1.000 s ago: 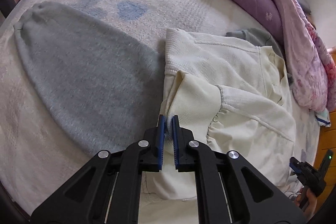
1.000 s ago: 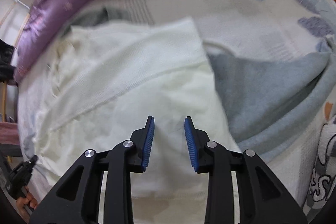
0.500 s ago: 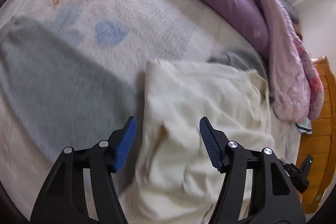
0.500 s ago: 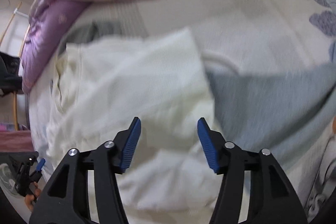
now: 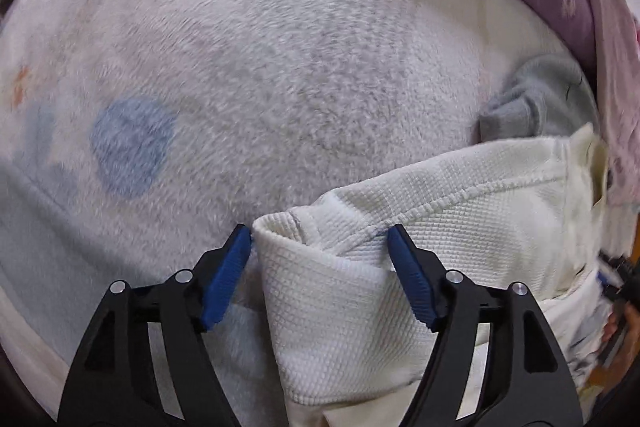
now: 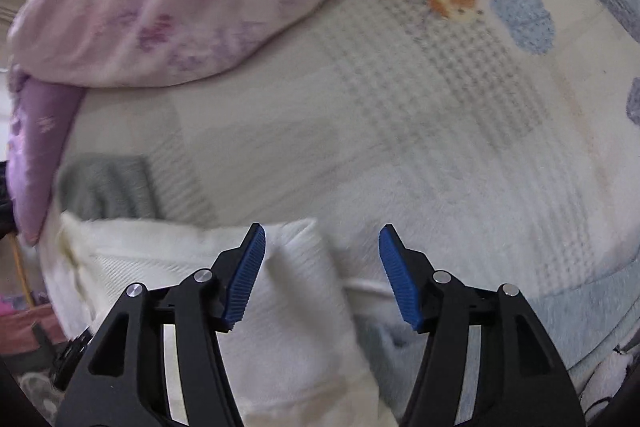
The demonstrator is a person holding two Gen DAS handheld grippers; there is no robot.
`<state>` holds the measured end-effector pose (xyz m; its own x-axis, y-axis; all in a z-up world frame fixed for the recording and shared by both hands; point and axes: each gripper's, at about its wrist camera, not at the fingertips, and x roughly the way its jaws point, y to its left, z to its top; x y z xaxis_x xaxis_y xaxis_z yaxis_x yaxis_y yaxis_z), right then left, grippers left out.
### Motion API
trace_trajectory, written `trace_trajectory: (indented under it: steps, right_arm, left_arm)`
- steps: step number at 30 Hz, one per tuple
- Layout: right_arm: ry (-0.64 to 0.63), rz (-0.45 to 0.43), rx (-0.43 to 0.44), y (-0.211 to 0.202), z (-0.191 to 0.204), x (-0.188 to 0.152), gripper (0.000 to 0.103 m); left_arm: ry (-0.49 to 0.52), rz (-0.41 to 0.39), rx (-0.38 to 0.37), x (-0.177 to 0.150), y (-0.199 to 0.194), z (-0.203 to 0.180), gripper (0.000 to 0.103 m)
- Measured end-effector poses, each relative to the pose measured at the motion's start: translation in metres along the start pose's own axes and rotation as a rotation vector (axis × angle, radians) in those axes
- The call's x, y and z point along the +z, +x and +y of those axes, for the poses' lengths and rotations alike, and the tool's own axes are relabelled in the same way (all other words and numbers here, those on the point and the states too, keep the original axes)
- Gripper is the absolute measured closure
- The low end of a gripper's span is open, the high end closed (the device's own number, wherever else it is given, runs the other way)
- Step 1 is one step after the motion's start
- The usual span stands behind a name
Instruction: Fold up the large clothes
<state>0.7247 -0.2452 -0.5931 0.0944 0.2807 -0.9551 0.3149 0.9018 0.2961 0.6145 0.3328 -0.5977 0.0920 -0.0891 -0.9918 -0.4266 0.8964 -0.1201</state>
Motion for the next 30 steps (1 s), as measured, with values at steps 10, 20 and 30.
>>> trace_trajectory:
  steps: [10,20,30]
  right_arm:
    - [-0.219,-0.082,-0.052,-0.027,0.039,-0.017,0.095]
    - [-0.275,-0.320,0.116,-0.157,0.031,-0.102,0.097]
    - [-0.226,-0.294,0.130,-0.224,-0.065,-0.246,0.100]
  left_arm:
    - [0.148,-0.125,0.032,-0.013,-0.044,-0.026,0.094]
    - [0.217,-0.336,-0.045,-0.097,-0.166,-0.041,0.094]
    - [0.091,-0.283,-0.092,-0.253,-0.210,0.014,0.094]
